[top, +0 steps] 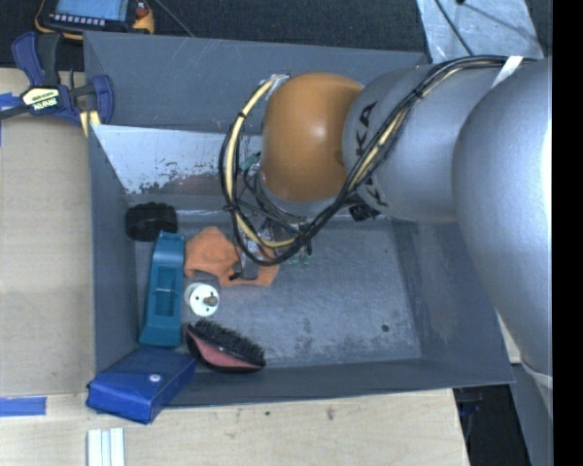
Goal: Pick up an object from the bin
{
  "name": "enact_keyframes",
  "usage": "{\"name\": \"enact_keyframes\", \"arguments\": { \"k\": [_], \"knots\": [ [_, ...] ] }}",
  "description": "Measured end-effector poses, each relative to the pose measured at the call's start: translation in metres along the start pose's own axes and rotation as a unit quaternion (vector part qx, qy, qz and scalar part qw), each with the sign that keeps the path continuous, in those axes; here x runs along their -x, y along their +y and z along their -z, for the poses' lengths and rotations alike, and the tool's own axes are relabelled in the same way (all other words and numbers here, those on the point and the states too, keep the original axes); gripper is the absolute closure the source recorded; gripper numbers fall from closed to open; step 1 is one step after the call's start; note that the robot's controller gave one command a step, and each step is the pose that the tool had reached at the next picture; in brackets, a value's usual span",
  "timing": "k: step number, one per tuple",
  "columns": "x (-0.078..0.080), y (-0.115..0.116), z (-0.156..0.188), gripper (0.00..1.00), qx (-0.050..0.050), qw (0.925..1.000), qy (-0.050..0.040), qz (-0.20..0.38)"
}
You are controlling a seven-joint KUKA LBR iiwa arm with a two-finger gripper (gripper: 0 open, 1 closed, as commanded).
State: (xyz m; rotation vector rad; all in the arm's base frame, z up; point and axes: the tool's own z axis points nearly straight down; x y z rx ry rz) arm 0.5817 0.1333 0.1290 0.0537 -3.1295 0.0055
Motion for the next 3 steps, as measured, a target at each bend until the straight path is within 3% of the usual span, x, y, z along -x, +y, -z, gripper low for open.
{"name": "enact_keyframes", "arguments": {
  "k": [1, 2, 3],
  "knots": [
    [0.036, -0.01, 0.058, 1.0, 0.002, 0.9999, -0.0068, 0.012],
    [0.002, -0.012, 0.118, 1.0, 0.001, 1.0, -0.0024, 0.008],
    [-0.012, -0.011, 0.133, 1.0, 0.001, 1.0, -0.0027, 0.009]
  ]
}}
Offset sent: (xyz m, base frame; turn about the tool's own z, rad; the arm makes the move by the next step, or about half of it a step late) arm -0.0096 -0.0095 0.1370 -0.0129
